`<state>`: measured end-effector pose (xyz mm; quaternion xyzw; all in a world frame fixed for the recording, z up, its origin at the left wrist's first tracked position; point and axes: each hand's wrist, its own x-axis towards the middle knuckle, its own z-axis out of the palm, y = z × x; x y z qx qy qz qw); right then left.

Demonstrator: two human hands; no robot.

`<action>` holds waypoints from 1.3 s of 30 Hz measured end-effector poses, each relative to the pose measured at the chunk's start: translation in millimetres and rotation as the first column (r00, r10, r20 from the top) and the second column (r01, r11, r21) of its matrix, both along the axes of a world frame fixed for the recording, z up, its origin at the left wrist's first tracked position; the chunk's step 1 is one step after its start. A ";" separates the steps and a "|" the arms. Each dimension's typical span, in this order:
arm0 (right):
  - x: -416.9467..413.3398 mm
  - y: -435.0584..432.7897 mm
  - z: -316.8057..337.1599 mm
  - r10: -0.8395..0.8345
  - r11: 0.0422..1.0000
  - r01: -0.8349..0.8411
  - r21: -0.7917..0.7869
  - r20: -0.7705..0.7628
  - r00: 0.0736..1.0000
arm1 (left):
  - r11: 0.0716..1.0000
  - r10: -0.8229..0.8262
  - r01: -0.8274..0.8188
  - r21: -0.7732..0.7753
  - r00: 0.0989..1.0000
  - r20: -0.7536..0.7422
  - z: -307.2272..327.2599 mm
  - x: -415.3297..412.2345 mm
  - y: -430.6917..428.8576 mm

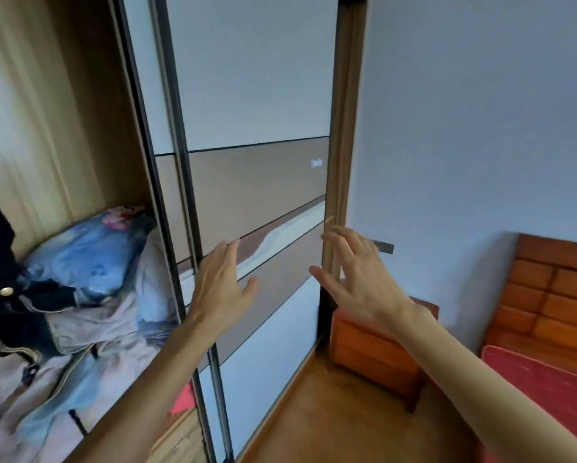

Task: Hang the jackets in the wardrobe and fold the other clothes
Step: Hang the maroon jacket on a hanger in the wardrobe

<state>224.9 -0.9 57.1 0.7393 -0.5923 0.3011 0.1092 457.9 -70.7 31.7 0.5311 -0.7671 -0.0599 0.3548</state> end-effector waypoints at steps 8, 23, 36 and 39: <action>-157.8 107.3 -38.6 -0.217 0.969 0.209 0.129 0.050 0.975 | 0.945 -0.316 0.316 0.086 0.949 -0.010 -29.2 -174.3 60.4; -300.6 309.0 -111.8 -0.754 0.641 0.722 0.261 0.037 0.656 | 0.560 -0.828 0.802 0.210 0.550 0.110 -76.8 -396.4 143.4; -308.0 401.9 -139.9 -0.984 0.172 0.930 0.326 0.010 0.179 | 0.071 -0.997 0.948 0.310 0.056 0.059 -101.1 -531.5 194.1; -293.7 435.2 -151.1 -0.998 0.056 0.930 0.364 -0.016 0.066 | -0.060 -0.997 0.935 0.350 -0.073 0.023 -118.8 -550.7 229.3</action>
